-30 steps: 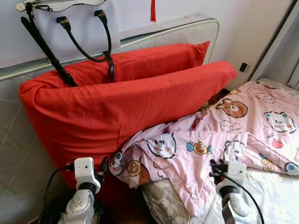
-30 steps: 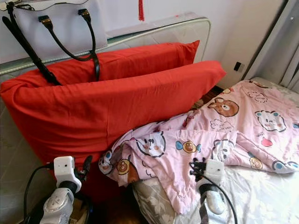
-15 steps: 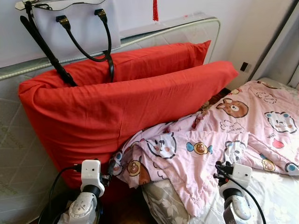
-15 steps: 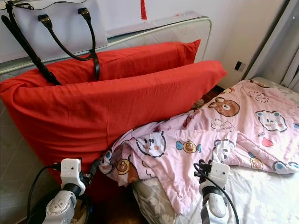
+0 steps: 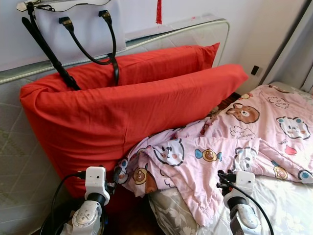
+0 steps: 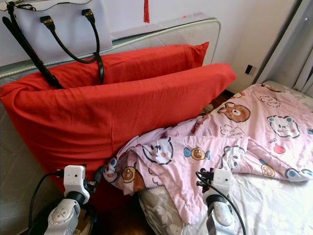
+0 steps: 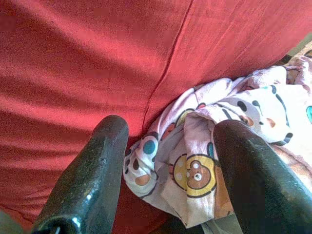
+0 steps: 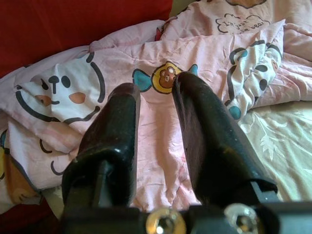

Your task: Clean up the room

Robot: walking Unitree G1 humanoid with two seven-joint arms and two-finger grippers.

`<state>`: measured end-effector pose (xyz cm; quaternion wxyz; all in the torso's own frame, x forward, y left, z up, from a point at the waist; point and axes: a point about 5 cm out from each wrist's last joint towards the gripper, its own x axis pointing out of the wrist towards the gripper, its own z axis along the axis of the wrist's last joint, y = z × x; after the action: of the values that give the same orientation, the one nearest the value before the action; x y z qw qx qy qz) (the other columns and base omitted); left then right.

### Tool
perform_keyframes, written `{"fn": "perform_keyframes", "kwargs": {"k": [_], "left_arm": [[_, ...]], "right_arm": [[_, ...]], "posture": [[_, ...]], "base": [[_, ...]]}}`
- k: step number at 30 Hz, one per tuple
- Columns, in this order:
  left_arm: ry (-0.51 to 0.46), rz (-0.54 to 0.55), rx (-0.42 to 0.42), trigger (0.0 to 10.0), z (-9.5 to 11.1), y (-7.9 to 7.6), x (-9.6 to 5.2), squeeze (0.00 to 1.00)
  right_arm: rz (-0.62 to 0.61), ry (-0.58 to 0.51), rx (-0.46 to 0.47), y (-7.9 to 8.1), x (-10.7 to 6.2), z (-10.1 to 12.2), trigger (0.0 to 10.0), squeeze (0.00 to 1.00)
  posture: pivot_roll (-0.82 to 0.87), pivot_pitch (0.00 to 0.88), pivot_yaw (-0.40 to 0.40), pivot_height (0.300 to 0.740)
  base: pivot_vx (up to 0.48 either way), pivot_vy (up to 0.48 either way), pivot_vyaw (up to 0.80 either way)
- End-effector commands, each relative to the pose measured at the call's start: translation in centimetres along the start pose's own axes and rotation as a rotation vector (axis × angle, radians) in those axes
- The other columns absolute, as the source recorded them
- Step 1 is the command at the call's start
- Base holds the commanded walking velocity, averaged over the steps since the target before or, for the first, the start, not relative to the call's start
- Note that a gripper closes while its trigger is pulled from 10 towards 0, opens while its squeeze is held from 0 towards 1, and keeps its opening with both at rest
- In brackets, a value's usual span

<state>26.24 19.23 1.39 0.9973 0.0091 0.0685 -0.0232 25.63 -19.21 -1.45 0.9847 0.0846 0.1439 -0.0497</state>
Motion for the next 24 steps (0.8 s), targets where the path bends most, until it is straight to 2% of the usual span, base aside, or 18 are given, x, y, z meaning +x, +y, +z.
{"fn": "perform_keyframes", "kwargs": {"k": [1, 4, 8, 18, 24], "left_arm": [[0.011, 0.003, 0.000, 10.0, -0.12, 0.15, -0.13, 0.00], [0.010, 0.009, -0.001, 10.0, -0.07, 0.17, -0.10, 0.00], [0.010, 0.014, -0.004, 10.0, -0.07, 0.15, -0.08, 0.00], [0.017, 0.035, -0.021, 10.0, -0.11, 0.18, -0.05, 0.00], [0.027, 0.044, -0.016, 10.0, -0.14, 0.31, 0.04, 0.00]], "right_arm": [[-0.003, 0.006, -0.001, 0.01, 0.00, -0.07, 10.0, 0.00], [-0.003, 0.046, -0.016, 0.20, 0.14, -0.35, 10.0, 0.00], [0.010, 0.041, -0.015, 0.42, 0.20, -0.26, 10.0, 0.00], [0.023, 0.012, 0.004, 0.63, 0.25, 0.03, 10.0, 0.00], [0.027, 0.018, 0.007, 0.72, 0.30, 0.00, 10.0, 0.00]], "posture": [[0.01, 0.000, -0.052, 0.705], [0.01, 0.000, -0.055, 0.695], [0.01, 0.000, -0.057, 0.670], [0.01, 0.000, -0.060, 0.670], [0.01, 0.000, -0.062, 0.670]], "base": [[0.000, 0.000, 0.00], [0.000, 0.000, 0.00], [0.000, 0.000, 0.00], [0.000, 0.000, 0.00], [0.000, 0.400, 0.00]]}}
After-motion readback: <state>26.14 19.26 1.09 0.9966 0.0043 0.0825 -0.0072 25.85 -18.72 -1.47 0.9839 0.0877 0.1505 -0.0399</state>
